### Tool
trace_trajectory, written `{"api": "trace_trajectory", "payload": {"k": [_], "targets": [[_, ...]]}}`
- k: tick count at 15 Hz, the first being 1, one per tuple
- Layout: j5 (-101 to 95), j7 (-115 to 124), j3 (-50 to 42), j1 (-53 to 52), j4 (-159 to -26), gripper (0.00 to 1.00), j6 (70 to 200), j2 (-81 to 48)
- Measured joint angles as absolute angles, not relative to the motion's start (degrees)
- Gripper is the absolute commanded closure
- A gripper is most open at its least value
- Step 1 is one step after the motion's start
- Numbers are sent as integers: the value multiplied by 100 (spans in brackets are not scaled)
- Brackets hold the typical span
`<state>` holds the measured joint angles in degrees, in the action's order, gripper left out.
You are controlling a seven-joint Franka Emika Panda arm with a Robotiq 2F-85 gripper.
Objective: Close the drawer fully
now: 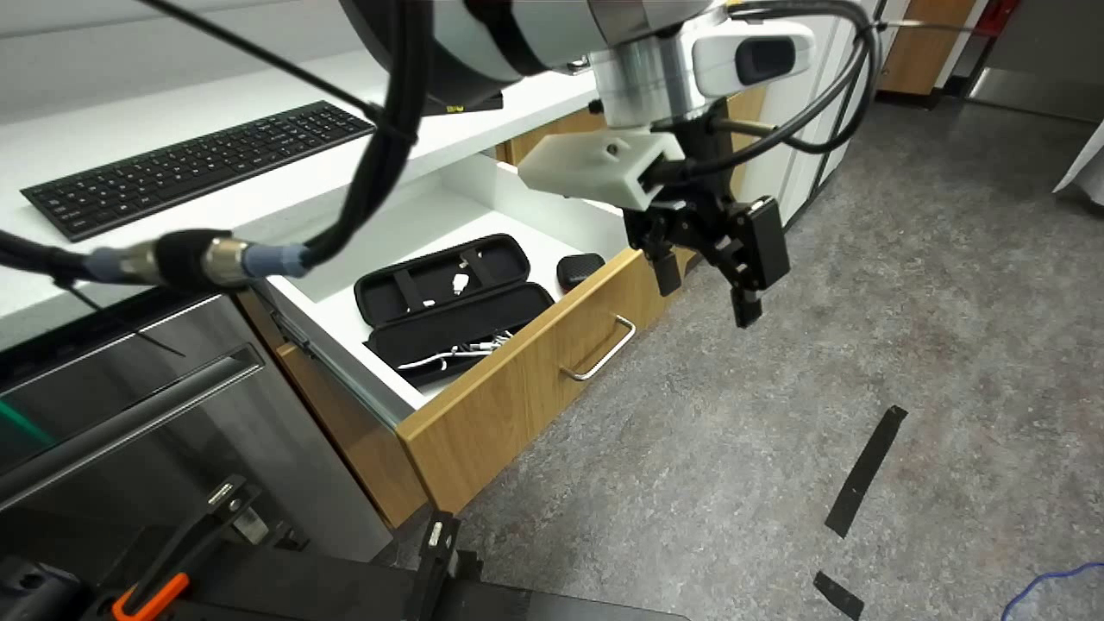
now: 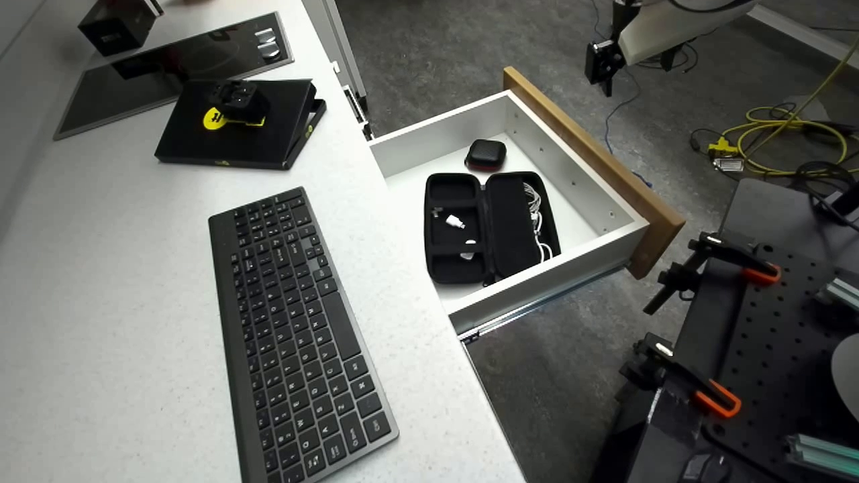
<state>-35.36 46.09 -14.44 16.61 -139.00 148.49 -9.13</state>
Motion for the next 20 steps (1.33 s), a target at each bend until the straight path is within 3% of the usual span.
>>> {"api": "trace_trajectory", "payload": {"k": [9, 20], "targets": [[-2870, 5833, -1549, 916, -12902, 0, 14855, -2950], [-976, 4253, -617, 128, -11865, 0, 14477, -3261]]}}
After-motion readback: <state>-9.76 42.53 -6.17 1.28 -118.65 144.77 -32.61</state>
